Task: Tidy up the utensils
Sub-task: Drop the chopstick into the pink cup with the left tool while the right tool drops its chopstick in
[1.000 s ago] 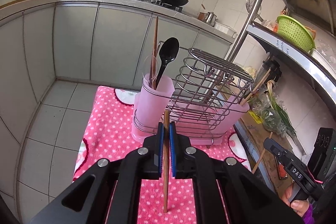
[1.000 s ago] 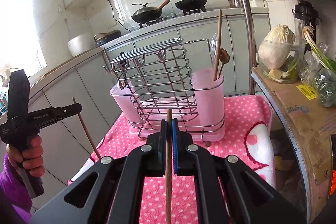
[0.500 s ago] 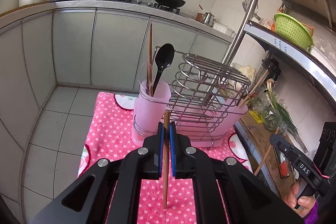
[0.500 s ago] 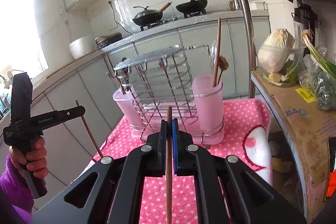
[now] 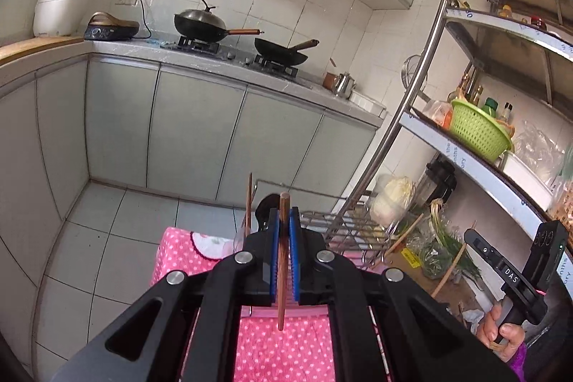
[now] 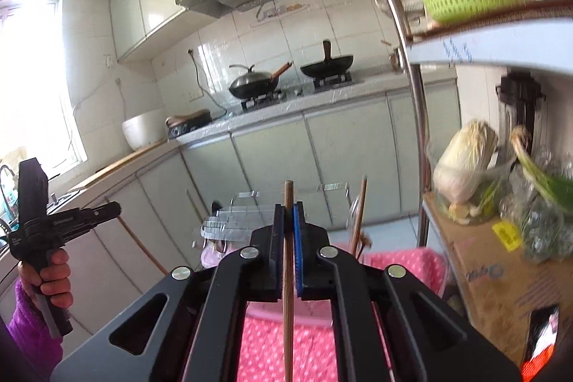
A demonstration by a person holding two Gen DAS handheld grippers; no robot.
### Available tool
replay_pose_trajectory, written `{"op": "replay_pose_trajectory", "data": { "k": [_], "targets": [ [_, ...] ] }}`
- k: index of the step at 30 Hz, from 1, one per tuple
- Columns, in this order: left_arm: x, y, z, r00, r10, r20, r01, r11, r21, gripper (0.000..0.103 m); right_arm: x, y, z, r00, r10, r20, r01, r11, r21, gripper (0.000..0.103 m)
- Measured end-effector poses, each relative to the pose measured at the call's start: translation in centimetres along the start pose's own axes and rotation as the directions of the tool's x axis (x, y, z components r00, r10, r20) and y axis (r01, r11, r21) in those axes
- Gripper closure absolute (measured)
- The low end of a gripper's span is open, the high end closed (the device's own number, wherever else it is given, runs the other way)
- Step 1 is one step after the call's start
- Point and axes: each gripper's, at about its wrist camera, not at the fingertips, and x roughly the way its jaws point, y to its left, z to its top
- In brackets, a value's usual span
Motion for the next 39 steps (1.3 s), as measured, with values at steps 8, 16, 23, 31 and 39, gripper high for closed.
{"op": "replay_pose_trajectory", "data": {
  "k": [8,16,23,31,39],
  "targets": [
    [-1.1,-0.8,6.2,0.994,0.017,0.11,-0.02,1.0,0.022,0.098,1.3,-0.6,6.2,0.99,-0.05,0.129,0.056,0.998,-0.04,0.098],
    [1.4,0.0,8.5,0.99,0.062,0.129,-0.064,0.998,0.016,0.098,4.8,-1.1,8.1,0.984,-0.087,0.157,0.101,0.992,-0.081,0.098],
    [5.4,1.0,7.0,0.994,0.098,0.051,-0.099,0.995,0.018,0.098,8.2,-2.4,5.9,0.991,-0.081,0.104,0.087,0.995,-0.055,0.098],
    [8.9,1.7,3.2,0.993,0.097,-0.06,-0.096,0.995,0.018,0.098,9.3,-2.9,2.4,0.996,-0.087,0.026,0.088,0.995,-0.047,0.098],
    [11.7,2.4,-0.6,0.982,0.102,-0.156,-0.104,0.995,-0.001,0.098,9.3,-4.2,-0.9,0.993,-0.107,-0.045,0.107,0.994,-0.009,0.098]
  ]
}}
